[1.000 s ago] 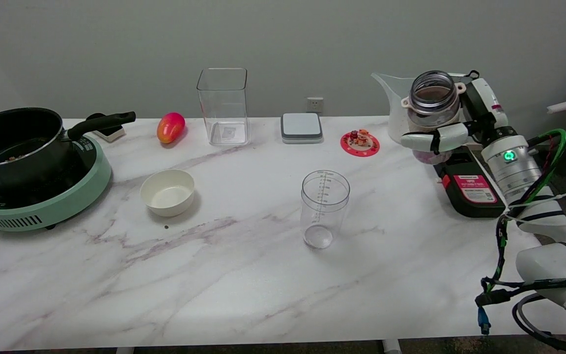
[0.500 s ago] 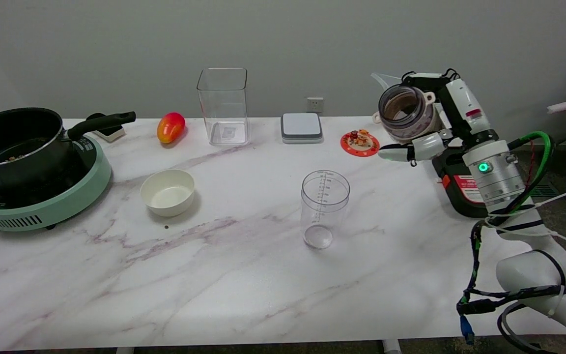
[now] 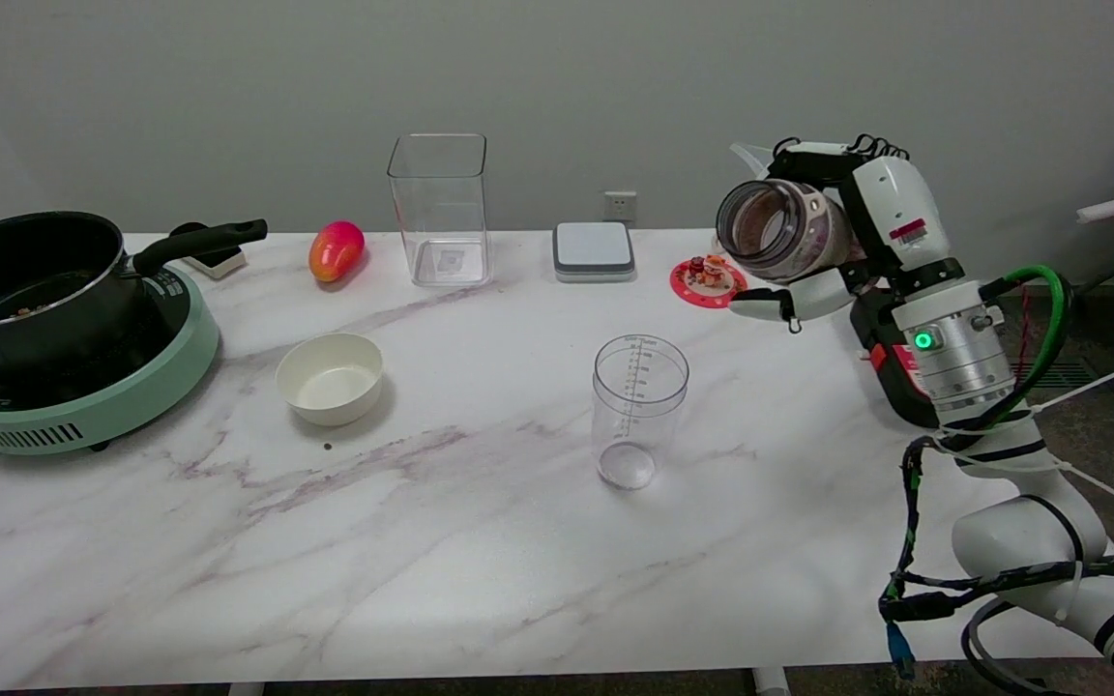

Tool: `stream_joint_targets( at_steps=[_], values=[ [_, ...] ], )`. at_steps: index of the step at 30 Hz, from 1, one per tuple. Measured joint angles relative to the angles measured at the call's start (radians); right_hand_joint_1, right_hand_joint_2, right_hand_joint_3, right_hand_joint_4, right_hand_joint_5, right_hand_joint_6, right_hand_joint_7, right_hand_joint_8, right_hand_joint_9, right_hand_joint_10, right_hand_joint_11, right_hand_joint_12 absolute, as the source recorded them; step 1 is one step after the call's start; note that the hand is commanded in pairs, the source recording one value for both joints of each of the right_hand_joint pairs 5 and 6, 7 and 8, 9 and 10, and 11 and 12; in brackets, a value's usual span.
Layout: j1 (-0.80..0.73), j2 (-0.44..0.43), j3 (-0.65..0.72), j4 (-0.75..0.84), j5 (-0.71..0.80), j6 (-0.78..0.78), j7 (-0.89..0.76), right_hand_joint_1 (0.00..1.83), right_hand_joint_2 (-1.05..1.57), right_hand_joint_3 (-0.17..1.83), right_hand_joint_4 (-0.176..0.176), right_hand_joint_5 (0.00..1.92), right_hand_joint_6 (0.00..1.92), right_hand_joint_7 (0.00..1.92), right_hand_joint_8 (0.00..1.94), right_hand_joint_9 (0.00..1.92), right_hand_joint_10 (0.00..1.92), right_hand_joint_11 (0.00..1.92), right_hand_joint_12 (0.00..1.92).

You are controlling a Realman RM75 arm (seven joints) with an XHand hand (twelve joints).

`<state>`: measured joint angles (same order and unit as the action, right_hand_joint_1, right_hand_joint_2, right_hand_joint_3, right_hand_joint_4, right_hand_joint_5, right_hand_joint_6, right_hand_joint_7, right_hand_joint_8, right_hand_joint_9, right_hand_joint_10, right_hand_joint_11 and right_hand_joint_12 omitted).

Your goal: Pour the contents of the bottle into the measuring cup.

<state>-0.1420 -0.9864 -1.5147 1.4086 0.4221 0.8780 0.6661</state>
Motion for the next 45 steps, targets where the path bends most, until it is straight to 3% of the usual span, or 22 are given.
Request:
stream_joint_targets(
  at_steps=[45],
  values=[
    [0.053,-0.058,-0.143,-0.141,-0.093,0.225,-0.392,1.35,1.26,0.36,0.0,1.64,1.64,1.49,1.49,1.37,1.37,1.2,1.2]
  ],
)
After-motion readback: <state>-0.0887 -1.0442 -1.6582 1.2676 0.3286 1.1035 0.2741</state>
